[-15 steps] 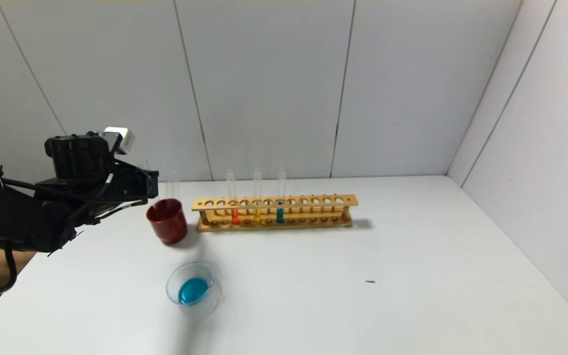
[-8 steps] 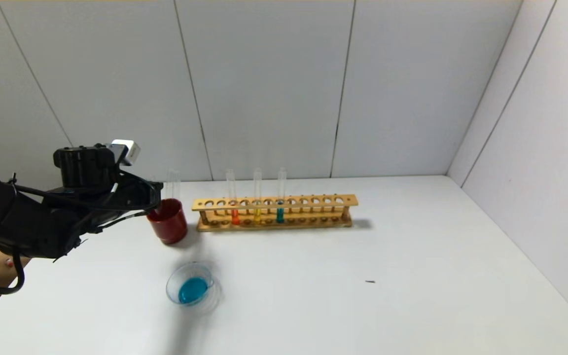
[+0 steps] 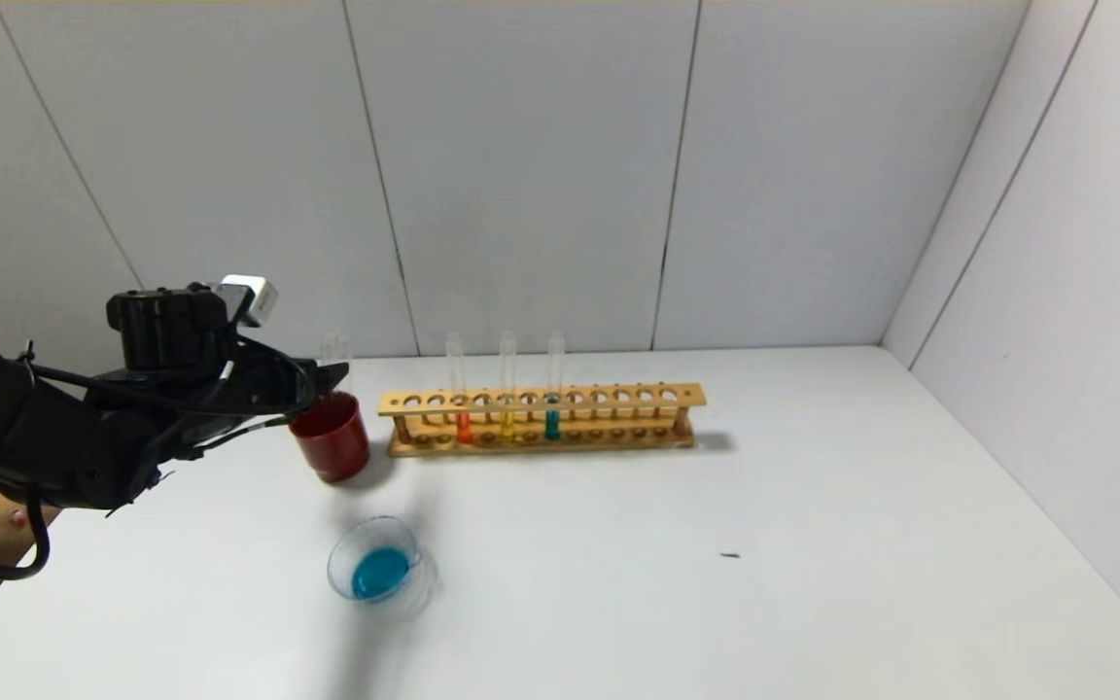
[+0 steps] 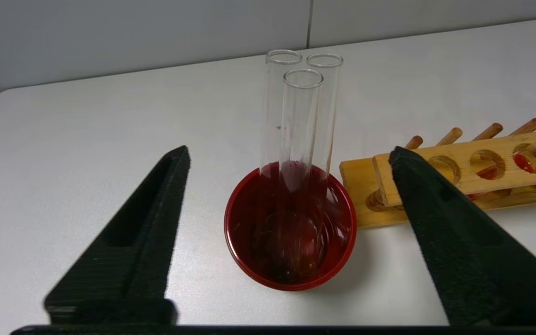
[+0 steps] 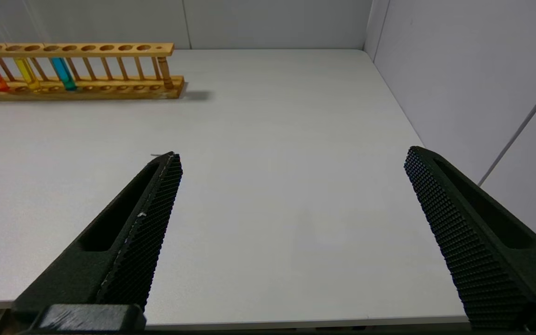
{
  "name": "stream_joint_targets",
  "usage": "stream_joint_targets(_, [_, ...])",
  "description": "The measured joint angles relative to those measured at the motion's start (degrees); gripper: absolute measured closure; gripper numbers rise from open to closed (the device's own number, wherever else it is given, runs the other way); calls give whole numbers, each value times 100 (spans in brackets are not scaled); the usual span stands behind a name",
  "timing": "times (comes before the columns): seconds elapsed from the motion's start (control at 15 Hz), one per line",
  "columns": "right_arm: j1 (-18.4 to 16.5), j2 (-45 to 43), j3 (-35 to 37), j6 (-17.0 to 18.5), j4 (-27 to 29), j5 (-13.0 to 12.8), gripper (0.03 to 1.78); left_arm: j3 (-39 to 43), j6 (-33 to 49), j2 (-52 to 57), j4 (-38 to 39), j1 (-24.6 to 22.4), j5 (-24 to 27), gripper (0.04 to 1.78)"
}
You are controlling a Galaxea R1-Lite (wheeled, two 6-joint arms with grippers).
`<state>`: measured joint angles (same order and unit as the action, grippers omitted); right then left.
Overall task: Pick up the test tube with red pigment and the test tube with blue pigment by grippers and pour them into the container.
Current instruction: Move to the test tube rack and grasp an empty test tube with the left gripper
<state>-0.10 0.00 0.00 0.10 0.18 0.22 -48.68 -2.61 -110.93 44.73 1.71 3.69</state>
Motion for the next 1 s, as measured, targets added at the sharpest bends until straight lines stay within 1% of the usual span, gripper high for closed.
stream_joint_targets(0.13, [0, 0, 0, 0, 0, 0, 6, 17, -13, 189, -16, 20, 0, 11])
stream_joint_targets(0.27, [0, 0, 0, 0, 0, 2, 6, 23, -155, 492, -90, 134, -23, 7])
stream_joint_targets(0.33, [0, 0, 0, 0, 0, 2, 6, 56, -364, 678, -173, 250, -69, 7])
stream_joint_targets(0.4, [0, 0, 0, -2, -2, 0, 6, 118, -634, 851, -280, 427, -108, 7])
stream_joint_targets(0.53, [0, 0, 0, 0, 0, 2, 6, 271, -962, 1185, -361, 934, -144, 7])
stream_joint_targets(0.67, [0, 0, 0, 0, 0, 2, 6, 336, -1020, 1404, -400, 1471, -238, 7])
stream_joint_targets(0.73, [0, 0, 0, 0, 0, 2, 6, 339, -1006, 1460, -400, 1662, -332, 7])
stream_joint_targets(1.0, [0, 0, 0, 0, 0, 2, 6, 397, -690, 1469, -385, 1974, -343, 7])
